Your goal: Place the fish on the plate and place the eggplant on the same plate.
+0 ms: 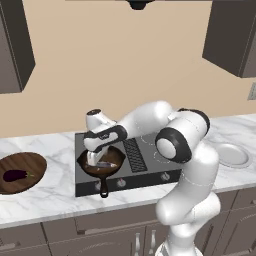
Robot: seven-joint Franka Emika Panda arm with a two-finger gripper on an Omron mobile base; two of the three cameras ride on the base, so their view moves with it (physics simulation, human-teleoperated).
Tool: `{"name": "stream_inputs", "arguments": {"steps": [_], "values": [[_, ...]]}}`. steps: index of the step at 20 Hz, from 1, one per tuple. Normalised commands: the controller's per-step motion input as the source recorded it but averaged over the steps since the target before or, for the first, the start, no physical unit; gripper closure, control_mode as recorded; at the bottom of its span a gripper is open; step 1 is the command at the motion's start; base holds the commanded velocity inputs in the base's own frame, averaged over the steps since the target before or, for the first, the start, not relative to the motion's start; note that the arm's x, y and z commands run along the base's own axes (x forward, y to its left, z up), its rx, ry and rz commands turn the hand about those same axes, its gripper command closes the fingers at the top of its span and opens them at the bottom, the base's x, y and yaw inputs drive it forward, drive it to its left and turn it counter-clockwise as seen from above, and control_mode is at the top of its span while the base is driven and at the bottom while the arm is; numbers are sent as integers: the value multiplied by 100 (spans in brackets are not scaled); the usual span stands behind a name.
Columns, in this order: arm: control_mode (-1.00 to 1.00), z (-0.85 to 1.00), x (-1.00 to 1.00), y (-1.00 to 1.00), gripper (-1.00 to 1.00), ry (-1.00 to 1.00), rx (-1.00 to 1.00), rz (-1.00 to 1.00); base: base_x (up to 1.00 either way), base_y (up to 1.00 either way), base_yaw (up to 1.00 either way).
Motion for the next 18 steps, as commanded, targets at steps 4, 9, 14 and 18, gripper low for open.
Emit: {"name": "stream_inputs", "arguments": {"steps": [4, 9, 14, 18], "values": [[-100, -40, 36, 0, -100, 0, 0, 0, 0, 0, 0], [-100, -32, 1, 0, -100, 0, 0, 1, 0, 0, 0], [-100, -30, -23, 0, -100, 0, 0, 0, 0, 0, 0], [-100, -32, -60, 0, -100, 0, 0, 0, 0, 0, 0]]}}
